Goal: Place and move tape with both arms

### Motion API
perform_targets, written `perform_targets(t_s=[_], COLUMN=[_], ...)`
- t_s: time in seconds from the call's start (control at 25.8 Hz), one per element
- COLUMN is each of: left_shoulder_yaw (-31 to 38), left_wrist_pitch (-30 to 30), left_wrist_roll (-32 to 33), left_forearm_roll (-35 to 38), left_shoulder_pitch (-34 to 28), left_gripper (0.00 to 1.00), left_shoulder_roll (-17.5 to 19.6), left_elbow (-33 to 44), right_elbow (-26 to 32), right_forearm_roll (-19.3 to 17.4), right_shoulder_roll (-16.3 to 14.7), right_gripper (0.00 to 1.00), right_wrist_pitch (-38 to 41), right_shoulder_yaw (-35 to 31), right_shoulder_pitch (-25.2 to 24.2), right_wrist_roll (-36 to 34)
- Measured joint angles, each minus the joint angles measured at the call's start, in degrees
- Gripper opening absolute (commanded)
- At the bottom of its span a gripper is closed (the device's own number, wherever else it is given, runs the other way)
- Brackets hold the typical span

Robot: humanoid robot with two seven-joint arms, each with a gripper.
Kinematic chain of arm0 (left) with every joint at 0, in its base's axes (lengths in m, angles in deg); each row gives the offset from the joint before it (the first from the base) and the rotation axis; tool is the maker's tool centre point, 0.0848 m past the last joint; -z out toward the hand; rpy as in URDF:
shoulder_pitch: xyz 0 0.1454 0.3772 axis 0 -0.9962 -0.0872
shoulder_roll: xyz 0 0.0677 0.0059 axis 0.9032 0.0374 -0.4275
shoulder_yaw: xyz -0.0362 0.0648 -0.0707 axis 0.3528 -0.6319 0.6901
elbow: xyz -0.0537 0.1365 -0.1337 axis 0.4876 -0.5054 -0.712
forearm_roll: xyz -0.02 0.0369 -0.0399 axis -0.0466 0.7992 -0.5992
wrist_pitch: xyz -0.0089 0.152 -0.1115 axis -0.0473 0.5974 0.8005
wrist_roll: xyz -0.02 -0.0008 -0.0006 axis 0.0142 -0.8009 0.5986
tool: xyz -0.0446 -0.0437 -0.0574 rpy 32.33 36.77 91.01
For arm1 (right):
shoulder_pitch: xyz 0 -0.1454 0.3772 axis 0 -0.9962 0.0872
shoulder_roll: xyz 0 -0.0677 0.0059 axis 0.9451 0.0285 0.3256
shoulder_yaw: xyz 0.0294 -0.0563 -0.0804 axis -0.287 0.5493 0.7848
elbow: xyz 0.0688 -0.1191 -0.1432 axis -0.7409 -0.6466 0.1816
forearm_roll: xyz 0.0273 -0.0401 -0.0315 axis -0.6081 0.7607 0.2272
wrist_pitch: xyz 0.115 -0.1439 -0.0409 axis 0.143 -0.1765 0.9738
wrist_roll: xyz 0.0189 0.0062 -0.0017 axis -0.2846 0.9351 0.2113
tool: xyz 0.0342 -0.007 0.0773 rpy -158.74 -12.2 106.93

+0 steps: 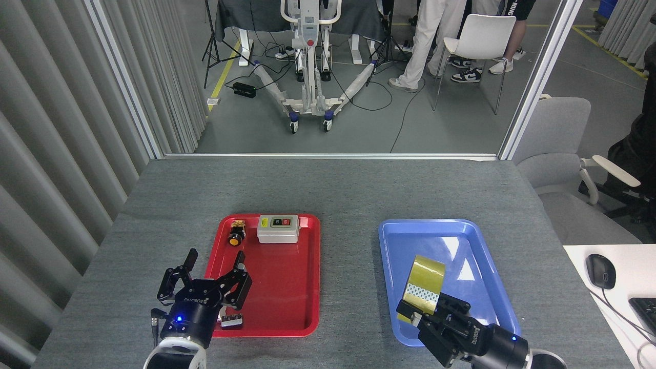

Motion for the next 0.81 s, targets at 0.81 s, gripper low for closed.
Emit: perform_targets(t_s=[0.81], left_shoulder_yaw=[-6.15], left_wrist_pitch=[7.28], left_wrist_roll=[-3.69], left_forearm_roll=[1.37], left_shoulder_pitch=[-2.06], left_gripper=[1.00], left_shoulder_roll=[-0.14], left_elbow=[-2.96], right_elbow=[-26.99], right_forearm_roll=[-0.48], right_shoulder_roll=[-7.68], right_gripper=[0.07], right_wrist_pitch=[-39.40], right_shoulder_yaw=[19.95], right_shoulder_pitch=[25.76], right_wrist_roll=[2.77])
